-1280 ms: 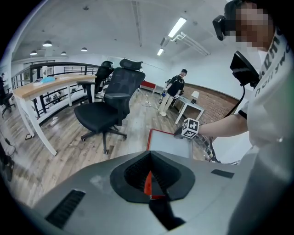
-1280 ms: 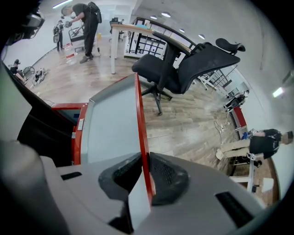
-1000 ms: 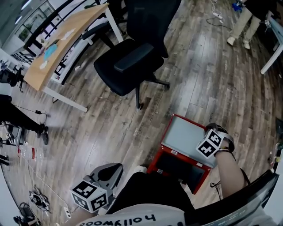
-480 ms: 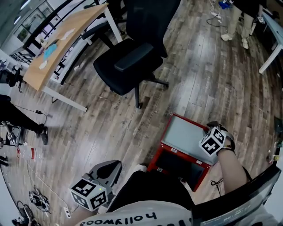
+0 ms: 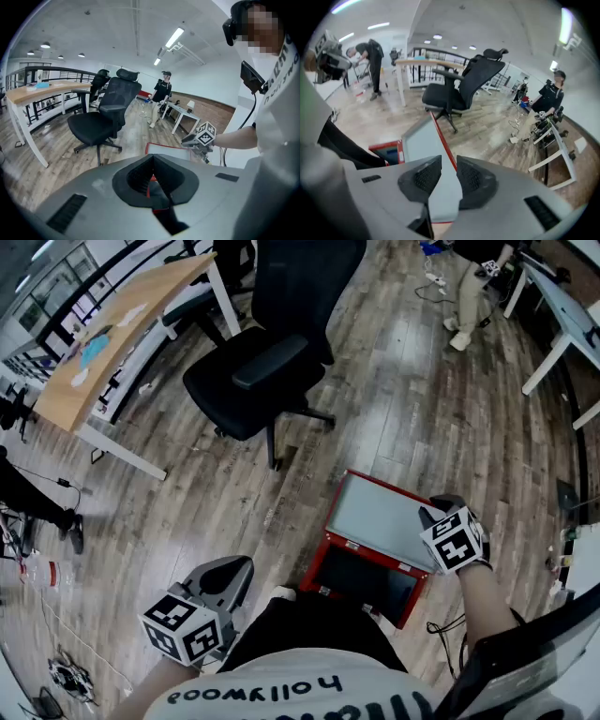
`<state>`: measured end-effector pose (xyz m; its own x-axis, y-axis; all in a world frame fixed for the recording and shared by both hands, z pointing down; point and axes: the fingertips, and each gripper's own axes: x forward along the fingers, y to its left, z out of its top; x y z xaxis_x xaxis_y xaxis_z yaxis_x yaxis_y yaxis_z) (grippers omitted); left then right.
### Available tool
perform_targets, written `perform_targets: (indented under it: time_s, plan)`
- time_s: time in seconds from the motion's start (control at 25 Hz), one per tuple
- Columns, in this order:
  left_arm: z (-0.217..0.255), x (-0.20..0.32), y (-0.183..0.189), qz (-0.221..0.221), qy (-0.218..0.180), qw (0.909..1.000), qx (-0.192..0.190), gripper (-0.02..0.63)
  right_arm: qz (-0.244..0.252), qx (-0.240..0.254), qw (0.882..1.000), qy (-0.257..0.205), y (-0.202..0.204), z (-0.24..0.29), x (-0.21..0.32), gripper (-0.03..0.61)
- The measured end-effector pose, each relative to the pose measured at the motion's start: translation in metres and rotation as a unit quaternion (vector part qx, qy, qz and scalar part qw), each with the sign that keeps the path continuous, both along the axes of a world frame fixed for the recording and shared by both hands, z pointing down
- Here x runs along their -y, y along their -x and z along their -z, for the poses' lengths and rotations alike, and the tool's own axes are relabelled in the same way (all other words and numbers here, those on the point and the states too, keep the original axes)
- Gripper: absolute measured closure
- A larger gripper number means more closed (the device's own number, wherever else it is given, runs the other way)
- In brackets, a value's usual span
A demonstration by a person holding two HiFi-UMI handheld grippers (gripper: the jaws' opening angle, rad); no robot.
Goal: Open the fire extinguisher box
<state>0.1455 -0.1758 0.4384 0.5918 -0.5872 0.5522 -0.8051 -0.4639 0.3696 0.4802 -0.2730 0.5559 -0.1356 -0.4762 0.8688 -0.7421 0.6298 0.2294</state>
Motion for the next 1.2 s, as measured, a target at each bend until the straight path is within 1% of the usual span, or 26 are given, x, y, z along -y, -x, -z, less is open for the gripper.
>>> perform_targets:
  time_s: [0.04,0.08,0.12,0.16,0.24,0.32,0.36,0.44,0.48,0.52,0.56,0.6,0.76,0.8,0.88,1.0,1.2]
  plan:
    - [0.002,0.002,-0.003,-0.004,-0.003,0.9999,-0.01,0.606,-0.006,0.041,0.999,-0.014,0.012,0.017,-0.006,0.477]
    - [0.004,0.004,-0.006,-0.012,-0.006,0.9997,-0.02,0.606,-0.013,0.09,0.995,-0.029,0.024,0.036,-0.012,0.477]
    - [0.007,0.007,-0.011,-0.024,-0.011,0.9993,-0.028,0.606,-0.023,0.14,0.989,-0.045,0.036,0.057,-0.017,0.479]
    - [0.011,0.01,-0.017,-0.041,-0.018,0.9984,-0.036,0.606,-0.037,0.188,0.98,-0.063,0.046,0.079,-0.023,0.48]
    - [0.024,0.016,-0.027,-0.079,-0.034,0.9948,-0.055,0.606,-0.072,0.259,0.958,-0.103,0.062,0.122,-0.036,0.495]
    - [0.041,0.025,-0.031,-0.113,-0.056,0.9887,-0.082,0.607,-0.11,0.308,0.934,-0.143,0.074,0.161,-0.051,0.505]
    - [0.05,0.03,-0.03,-0.126,-0.066,0.985,-0.098,0.607,-0.13,0.332,0.92,-0.161,0.078,0.178,-0.058,0.51]
    - [0.068,0.037,-0.025,-0.143,-0.083,0.9777,-0.129,0.606,-0.174,0.384,0.888,-0.185,0.087,0.205,-0.074,0.521]
    - [0.076,0.04,-0.021,-0.15,-0.089,0.9744,-0.142,0.607,-0.195,0.403,0.873,-0.194,0.092,0.216,-0.081,0.525]
    - [0.084,0.043,-0.016,-0.156,-0.094,0.9714,-0.153,0.607,-0.215,0.411,0.862,-0.204,0.096,0.224,-0.089,0.532]
    - [0.091,0.045,-0.01,-0.162,-0.098,0.9685,-0.162,0.607,-0.232,0.409,0.856,-0.214,0.101,0.231,-0.096,0.538]
    - [0.097,0.047,-0.005,-0.169,-0.101,0.9656,-0.169,0.607,-0.244,0.398,0.856,-0.224,0.105,0.236,-0.103,0.541]
    - [0.112,0.049,0.013,-0.205,-0.112,0.9544,-0.186,0.607,-0.27,0.324,0.872,-0.249,0.121,0.242,-0.136,0.546]
    - [0.112,0.049,0.016,-0.212,-0.114,0.9526,-0.186,0.607,-0.278,0.312,0.872,-0.254,0.124,0.243,-0.145,0.546]
    - [0.112,0.051,0.019,-0.222,-0.115,0.95,-0.187,0.607,-0.292,0.297,0.87,-0.264,0.128,0.246,-0.163,0.546]
    - [0.114,0.048,0.015,-0.231,-0.114,0.9466,-0.193,0.607,-0.3,0.278,0.87,-0.275,0.129,0.248,-0.183,0.546]
    - [0.117,0.03,0.004,-0.253,-0.127,0.9421,-0.179,0.607,-0.302,0.273,0.868,-0.285,0.124,0.248,-0.199,0.565]
